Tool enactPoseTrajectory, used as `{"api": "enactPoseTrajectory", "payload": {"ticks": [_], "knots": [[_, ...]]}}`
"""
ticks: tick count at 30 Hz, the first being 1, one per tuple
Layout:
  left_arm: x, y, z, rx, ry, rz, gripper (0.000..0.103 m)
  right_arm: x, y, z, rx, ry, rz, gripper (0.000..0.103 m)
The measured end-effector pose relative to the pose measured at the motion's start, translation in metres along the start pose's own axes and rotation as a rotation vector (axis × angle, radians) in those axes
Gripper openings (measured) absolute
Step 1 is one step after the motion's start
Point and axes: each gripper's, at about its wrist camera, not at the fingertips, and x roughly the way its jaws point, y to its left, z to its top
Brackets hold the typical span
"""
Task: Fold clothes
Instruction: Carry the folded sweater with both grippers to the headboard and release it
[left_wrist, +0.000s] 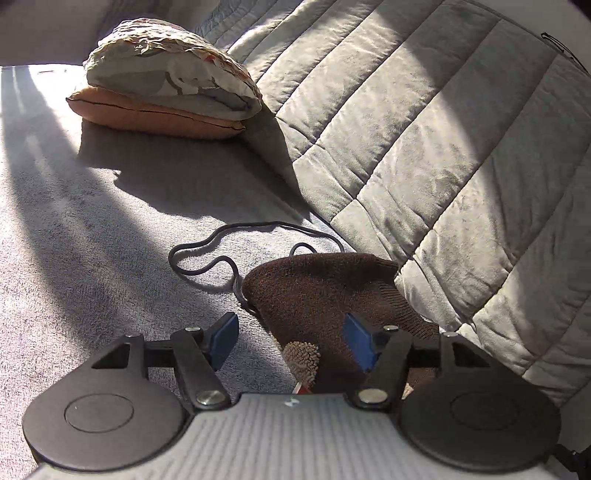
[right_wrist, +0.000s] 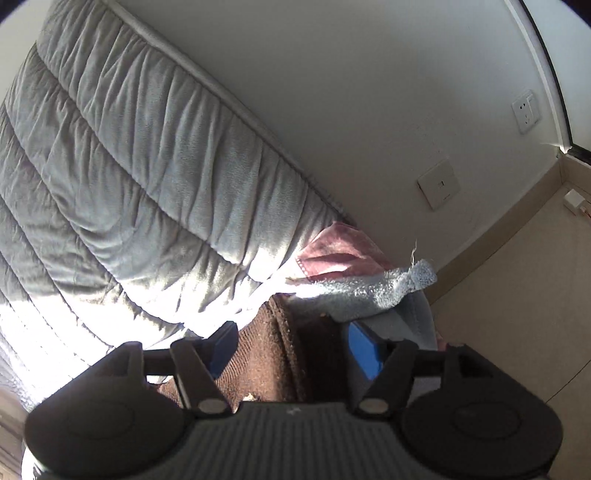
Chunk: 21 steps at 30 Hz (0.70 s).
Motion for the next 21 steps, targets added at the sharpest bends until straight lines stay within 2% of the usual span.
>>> {"api": "enactPoseTrajectory", "payload": {"ticks": [2,5,6,9,11,13,16,21], "knots": [[-0.003,-0.016,-0.014,0.046,0.053,-0.035,0.066,-0.004,0.001,0.001,0.002,-0.007,0.008,0.077],[-0.009,-0.033,-0.027,0.097,0.101,-0.043,0.066,-0.008,-0.002,0.005,0.013,0.0,0.01,0.078],[-0.013,-0.037,-0.032,0.112,0.113,-0.02,0.066,-0.009,-0.003,0.008,0.013,0.005,0.01,0.078],[-0.027,-0.034,-0.037,0.101,0.169,0.145,0.066,-0.012,0.0,0.012,-0.032,0.01,0.002,0.083],[-0.048,-0.029,-0.038,0.136,0.139,0.244,0.066,-0.015,0.004,0.011,-0.081,0.009,-0.007,0.087],[-0.079,-0.027,-0.042,0.217,0.076,0.336,0.066,-0.021,0.009,0.007,-0.111,0.004,-0.006,0.089],[-0.131,-0.021,-0.047,0.303,0.003,0.435,0.067,-0.031,0.016,-0.001,-0.137,-0.006,0.008,0.095],[-0.231,0.005,-0.063,0.349,-0.085,0.57,0.076,-0.046,0.038,-0.027,-0.234,0.031,0.061,0.101]]}}
